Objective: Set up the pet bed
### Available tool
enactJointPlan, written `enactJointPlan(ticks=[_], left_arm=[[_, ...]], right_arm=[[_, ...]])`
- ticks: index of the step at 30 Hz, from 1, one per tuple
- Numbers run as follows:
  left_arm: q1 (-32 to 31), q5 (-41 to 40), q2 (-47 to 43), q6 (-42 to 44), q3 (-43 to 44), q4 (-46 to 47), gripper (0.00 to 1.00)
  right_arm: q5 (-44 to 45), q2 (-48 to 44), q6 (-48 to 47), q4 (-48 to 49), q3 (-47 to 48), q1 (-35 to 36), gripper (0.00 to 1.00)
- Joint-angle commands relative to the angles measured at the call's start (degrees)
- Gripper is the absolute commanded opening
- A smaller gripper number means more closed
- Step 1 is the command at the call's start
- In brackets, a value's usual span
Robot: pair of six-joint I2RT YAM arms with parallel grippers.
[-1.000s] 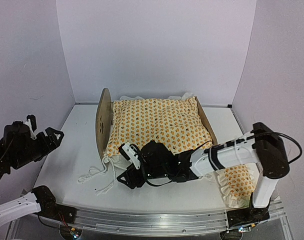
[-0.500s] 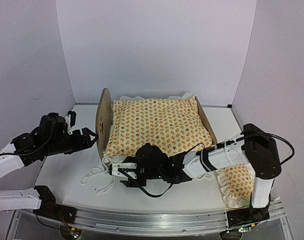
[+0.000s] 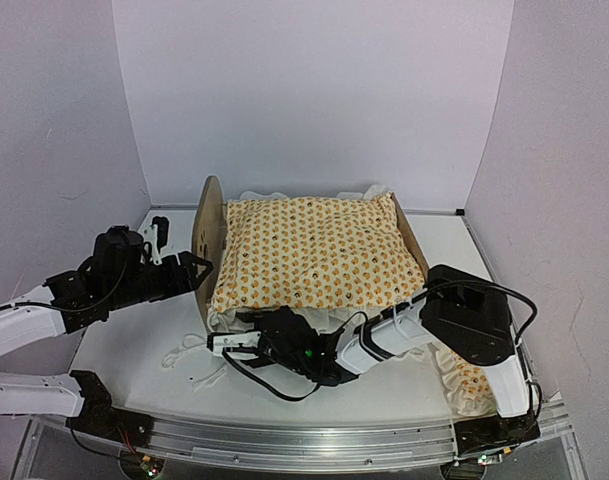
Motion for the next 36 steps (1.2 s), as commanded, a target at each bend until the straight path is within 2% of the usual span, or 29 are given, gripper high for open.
enactJointPlan(ticks=[1,4,7,11,14,17,22,28,36], left_arm=[[0.23,0.69,0.72,1.73,0.41,5.47,0.74],[0.23,-0.2,0.29,1.12,-0.09,5.8,0.74],[0.24,-0.3,0.38,0.23,-1.12,7.01,0.75],[0.24,0.5,2.68,0.0,-1.14,8.3,0.76],[0.18,0.6,5.07,0.13,-0.56,8.34,0.76],[0.19,0.26,6.2,0.42,-0.1,8.36,0.76],[0.24,-1.17,7.25,1.12,0.53,8.11,0.75],[0.24,-2.6,9.04,1.68,1.54,7.03,0.63],[0.24,-3.62,9.75,2.63,2.07,5.51,0.57]], right_arm=[[7.12,3.81,-1.92,10.98,3.27,-0.11,0.57],[11.45,7.22,-5.32,17.44,4.48,0.34,0.44],[13.5,9.03,-6.39,19.6,5.43,0.38,0.32],[11.87,9.77,-4.83,18.67,4.27,-0.41,0.2],[8.17,9.05,-1.73,12.24,2.97,-0.94,0.0],[3.67,8.3,-0.1,4.83,2.74,-0.95,0.0],[2.24,5.83,4.48,-7.98,3.71,-1.29,0.0],[-2.59,-0.56,11.94,-19.48,2.35,-1.74,0.0],[-6.88,-9.22,20.34,-31.22,0.39,-1.83,0.0]])
